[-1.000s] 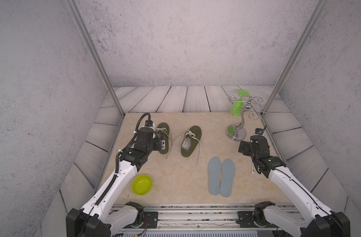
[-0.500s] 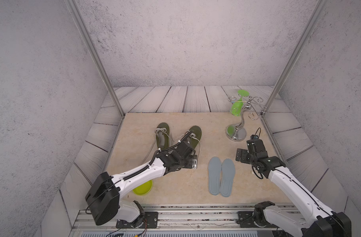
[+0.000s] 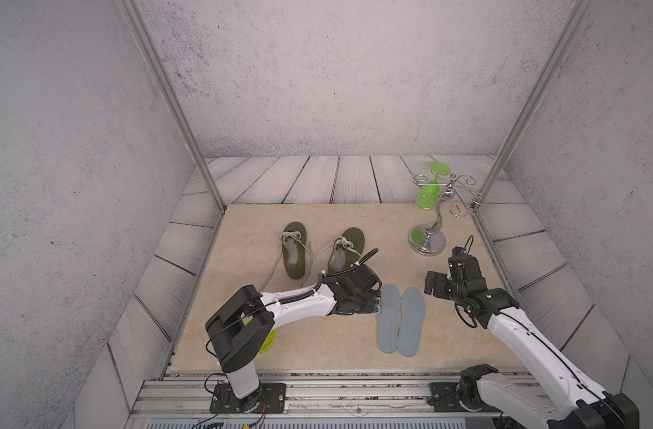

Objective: Insert the insole into the shoe
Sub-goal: Pick up the insole from the center of the board.

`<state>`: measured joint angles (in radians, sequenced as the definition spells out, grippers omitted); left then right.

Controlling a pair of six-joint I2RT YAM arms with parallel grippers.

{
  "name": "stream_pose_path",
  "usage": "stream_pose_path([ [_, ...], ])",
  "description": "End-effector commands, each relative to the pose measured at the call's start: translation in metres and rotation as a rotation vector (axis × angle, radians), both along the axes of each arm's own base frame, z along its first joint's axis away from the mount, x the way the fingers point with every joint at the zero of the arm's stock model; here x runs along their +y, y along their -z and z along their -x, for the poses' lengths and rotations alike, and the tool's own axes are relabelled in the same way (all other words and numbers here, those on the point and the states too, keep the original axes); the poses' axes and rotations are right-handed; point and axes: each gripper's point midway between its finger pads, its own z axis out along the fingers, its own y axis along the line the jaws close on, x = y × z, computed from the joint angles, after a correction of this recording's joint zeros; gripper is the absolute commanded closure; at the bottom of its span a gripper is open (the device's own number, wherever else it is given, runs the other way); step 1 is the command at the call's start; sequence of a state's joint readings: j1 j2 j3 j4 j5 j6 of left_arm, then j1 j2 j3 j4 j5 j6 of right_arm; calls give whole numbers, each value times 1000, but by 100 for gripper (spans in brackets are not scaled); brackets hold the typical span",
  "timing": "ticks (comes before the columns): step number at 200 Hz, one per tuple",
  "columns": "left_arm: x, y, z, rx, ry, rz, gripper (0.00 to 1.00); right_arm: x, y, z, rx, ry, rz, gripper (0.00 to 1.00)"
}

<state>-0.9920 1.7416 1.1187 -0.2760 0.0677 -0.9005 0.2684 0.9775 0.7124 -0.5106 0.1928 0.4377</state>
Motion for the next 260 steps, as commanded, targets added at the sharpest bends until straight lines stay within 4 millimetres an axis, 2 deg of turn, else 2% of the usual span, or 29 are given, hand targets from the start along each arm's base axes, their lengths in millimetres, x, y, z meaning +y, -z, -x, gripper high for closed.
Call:
stream_pose_path([
  [1, -18, -5, -2, 1, -9, 40, 23, 5, 0, 0, -18, -1, -40, 1],
  [30, -23, 4, -3, 13, -25, 58, 29, 5, -1, 1, -17, -3, -37, 1],
  [60, -33, 14, -3, 47, -19, 76, 41, 6, -2, 1, -21, -10, -45, 1],
  [80, -39, 21, -3, 76, -37, 106, 44, 7, -1, 2, -17, -14, -50, 1],
  [154, -41, 38, -2, 106, -44, 88, 62, 9, 1, 2, -15, -19, -55, 1],
  [234, -41, 50, 1, 131, -35, 63, 64, 11, 0, -1, -11, -28, -58, 1],
  [260, -41, 54, 2, 142, -36, 65, 69, 11, 1, -2, -8, -30, -55, 1],
])
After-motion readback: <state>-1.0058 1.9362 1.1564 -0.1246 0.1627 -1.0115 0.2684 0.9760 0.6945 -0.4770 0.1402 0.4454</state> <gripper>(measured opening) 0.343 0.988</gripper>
